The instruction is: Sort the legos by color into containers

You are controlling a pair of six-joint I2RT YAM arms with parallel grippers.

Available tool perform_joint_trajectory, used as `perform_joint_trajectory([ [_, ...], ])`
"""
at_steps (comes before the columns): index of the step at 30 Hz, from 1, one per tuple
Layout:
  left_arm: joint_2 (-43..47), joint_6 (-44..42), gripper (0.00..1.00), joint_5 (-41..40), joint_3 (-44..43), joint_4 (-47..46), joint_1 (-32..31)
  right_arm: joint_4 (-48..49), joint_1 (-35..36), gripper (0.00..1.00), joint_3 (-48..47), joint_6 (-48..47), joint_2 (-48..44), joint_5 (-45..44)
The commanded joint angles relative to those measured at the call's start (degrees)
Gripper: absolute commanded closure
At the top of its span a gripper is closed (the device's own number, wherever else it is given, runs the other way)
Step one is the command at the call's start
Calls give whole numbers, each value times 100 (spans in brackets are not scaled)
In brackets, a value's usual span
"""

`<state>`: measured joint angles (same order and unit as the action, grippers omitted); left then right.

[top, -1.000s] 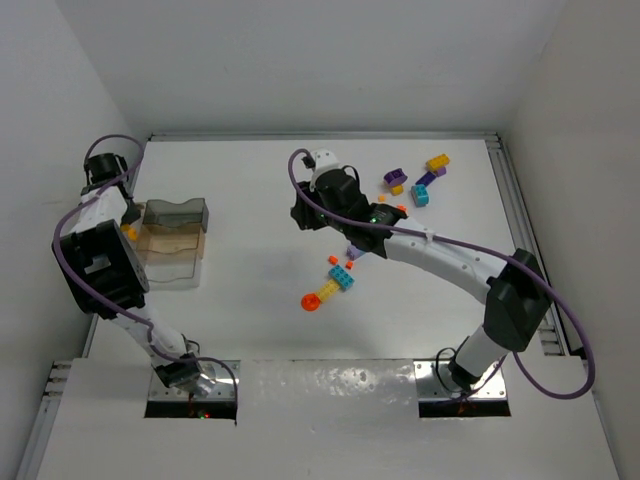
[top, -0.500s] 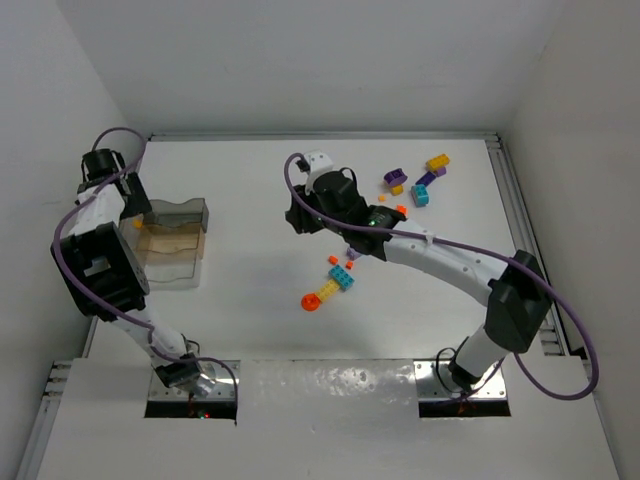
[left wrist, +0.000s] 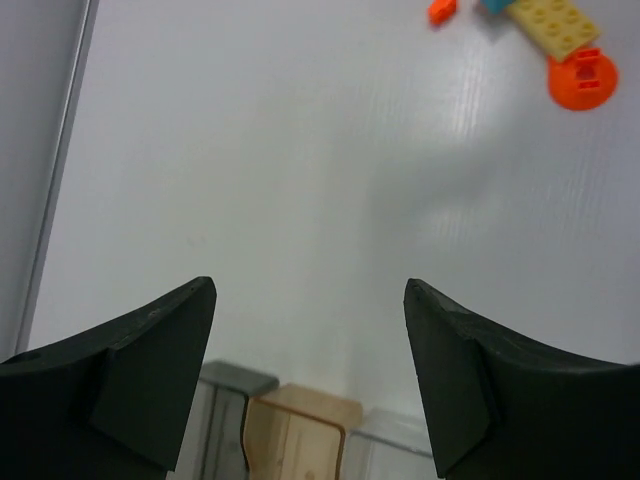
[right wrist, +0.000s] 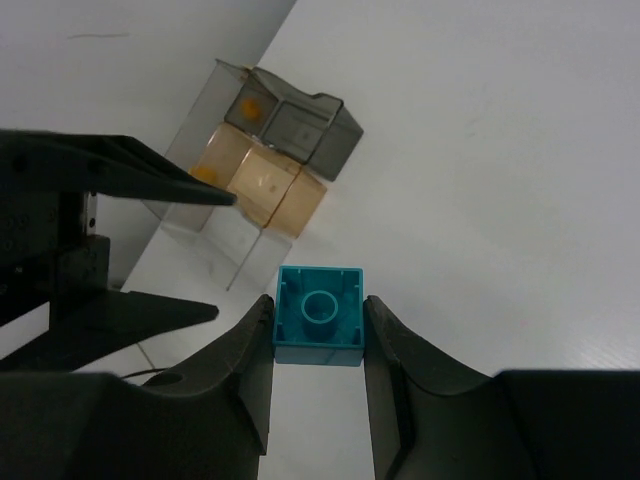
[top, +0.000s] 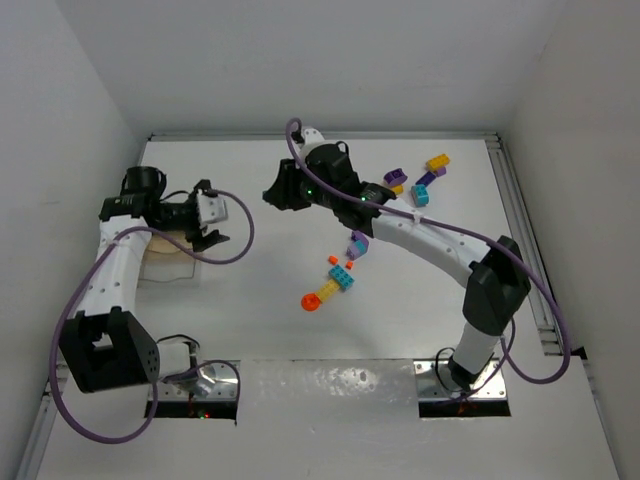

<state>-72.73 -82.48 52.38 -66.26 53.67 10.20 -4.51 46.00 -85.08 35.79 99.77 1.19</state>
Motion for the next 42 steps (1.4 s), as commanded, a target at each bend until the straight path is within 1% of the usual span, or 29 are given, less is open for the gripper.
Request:
perform_joint_trajectory([
  [1, 83, -2361, 26, 1415, -27, 795, 9, 161, 93, 100, -264, 332, 104, 522],
  [3, 154, -2404, 28, 1555, -106, 576, -17, 222, 199, 100, -194, 314, 52, 488],
  [7, 154, -3028, 29, 1828, -168, 794, -175, 425, 348, 100, -132, 446, 51, 496],
  [10, 162, -2486, 33, 1864, -142, 374, -299, 425, 480, 100, -281, 499, 201, 505],
  [13, 206, -1775, 42, 1688, -36, -206, -352, 697, 585, 100, -482, 744, 420, 540],
  [14, 224, -1676, 46, 1679, -10, -260, -360, 706, 594, 100, -562, 780, 569, 592],
  [19, 294, -1640, 48, 1618, -19, -85, -369, 715, 621, 100, -983, 947, 895, 672],
  [21, 321, -1640, 52, 1609, -19, -50, -361, 680, 621, 100, -1063, 947, 965, 681],
  [22, 321, -1640, 55, 1609, -19, -23, -360, 636, 621, 100, -1116, 930, 1001, 681],
  [23, 321, -1640, 62, 1609, -19, -15, -360, 627, 621, 100, -1099, 921, 1001, 672],
  [25, 330, -1614, 70, 1548, -19, -6, -361, 645, 621, 100, -1090, 912, 983, 620],
  [26, 321, -1614, 80, 1512, -19, 12, -369, 645, 621, 100, -1072, 903, 975, 602],
  [28, 321, -1614, 90, 1468, -10, 29, -360, 688, 612, 100, -1063, 895, 966, 584],
  [29, 321, -1605, 100, 1459, -10, 30, -360, 706, 621, 100, -1063, 895, 966, 575],
  [31, 312, -1561, 100, 1424, -10, 38, -360, 741, 621, 99, -1063, 868, 957, 610],
  [32, 303, -1526, 100, 1389, -10, 30, -360, 733, 612, 91, -1055, 851, 957, 619],
  [33, 294, -1456, 100, 1345, -10, -5, -360, 715, 603, 79, -1037, 825, 922, 610],
  [34, 286, -1029, 100, 1171, -1, -241, -369, 706, 569, 55, -941, 781, 887, 593],
  [35, 277, -625, 100, 1021, 51, -434, -369, 715, 533, 47, -871, 780, 756, 558],
  [36, 268, -229, 100, 854, 104, -680, -369, 715, 420, 40, -792, 780, 668, 453],
  [37, 268, 558, 100, 426, 165, -1117, -352, 689, 349, 33, -591, 772, 563, 356],
  [38, 251, 1071, 100, 205, 305, -1261, -317, 593, 209, 30, -511, 737, 353, 86],
  [39, 242, 1285, 100, -128, 385, -1480, -299, 514, 147, 26, -344, 623, 264, -65],
  [40, 233, 1452, 100, -253, 490, -1534, -282, 469, 77, 23, -291, 579, 167, -171],
  [41, 207, 1576, 100, -350, 517, -1552, -264, 286, -2, 22, -238, 552, 9, -346],
  [42, 180, 1951, 100, -551, 578, -1692, -229, 119, -177, 21, -124, 534, -62, -522],
])
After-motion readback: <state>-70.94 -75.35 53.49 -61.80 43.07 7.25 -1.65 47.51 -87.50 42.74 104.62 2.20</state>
